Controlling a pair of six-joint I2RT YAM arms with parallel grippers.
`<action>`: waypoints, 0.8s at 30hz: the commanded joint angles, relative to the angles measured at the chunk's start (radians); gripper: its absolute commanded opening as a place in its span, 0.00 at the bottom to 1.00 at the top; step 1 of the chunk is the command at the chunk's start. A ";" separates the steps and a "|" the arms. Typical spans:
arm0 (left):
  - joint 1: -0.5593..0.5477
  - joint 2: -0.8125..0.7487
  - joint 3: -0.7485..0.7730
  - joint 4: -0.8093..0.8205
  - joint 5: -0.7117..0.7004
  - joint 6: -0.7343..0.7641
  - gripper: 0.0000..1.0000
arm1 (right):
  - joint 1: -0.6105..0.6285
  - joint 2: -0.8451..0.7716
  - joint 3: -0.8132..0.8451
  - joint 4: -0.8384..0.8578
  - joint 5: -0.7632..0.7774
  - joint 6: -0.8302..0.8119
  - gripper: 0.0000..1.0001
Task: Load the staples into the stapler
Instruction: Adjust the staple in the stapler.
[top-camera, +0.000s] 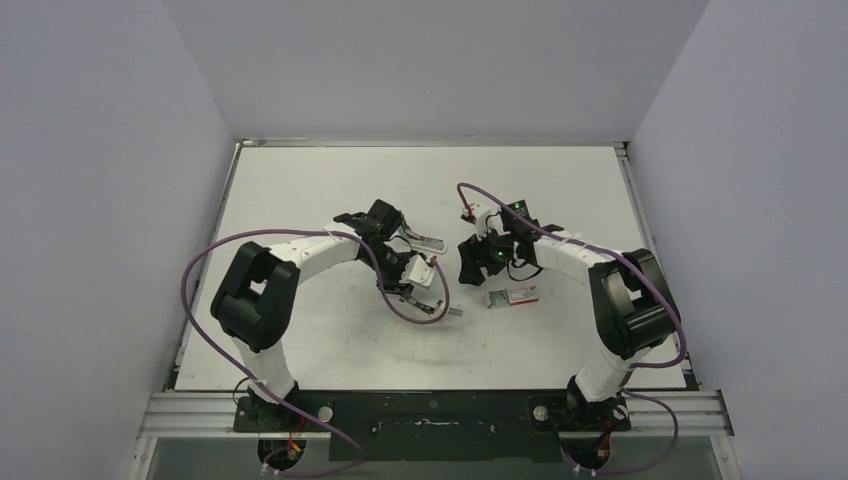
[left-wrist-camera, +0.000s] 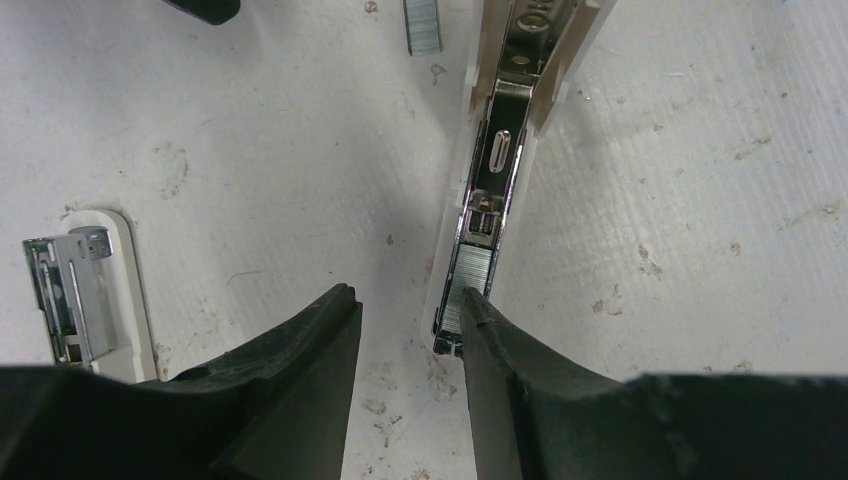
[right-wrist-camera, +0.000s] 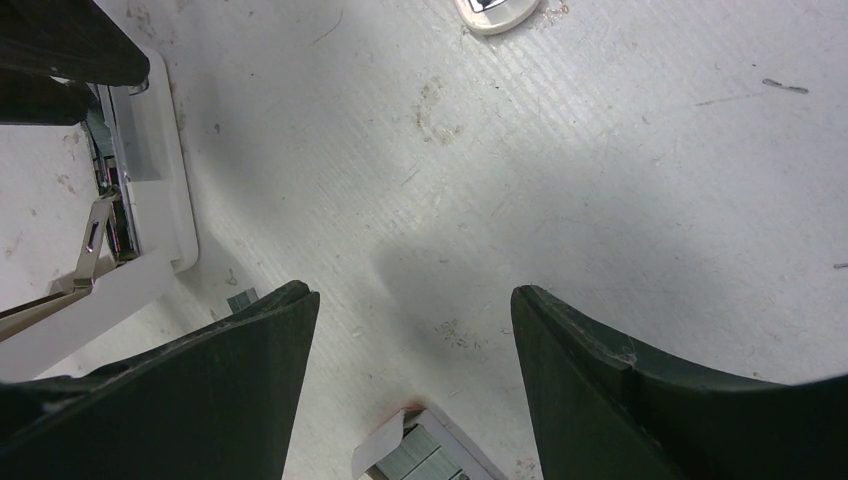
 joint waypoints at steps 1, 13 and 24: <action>-0.012 0.013 0.030 -0.026 -0.014 0.030 0.39 | -0.009 0.012 0.040 0.014 -0.019 -0.012 0.72; -0.022 0.015 0.026 -0.030 -0.042 0.045 0.39 | -0.011 0.013 0.040 0.014 -0.021 -0.012 0.72; -0.004 -0.018 0.058 -0.016 0.005 -0.005 0.39 | -0.012 0.014 0.041 0.013 -0.023 -0.012 0.72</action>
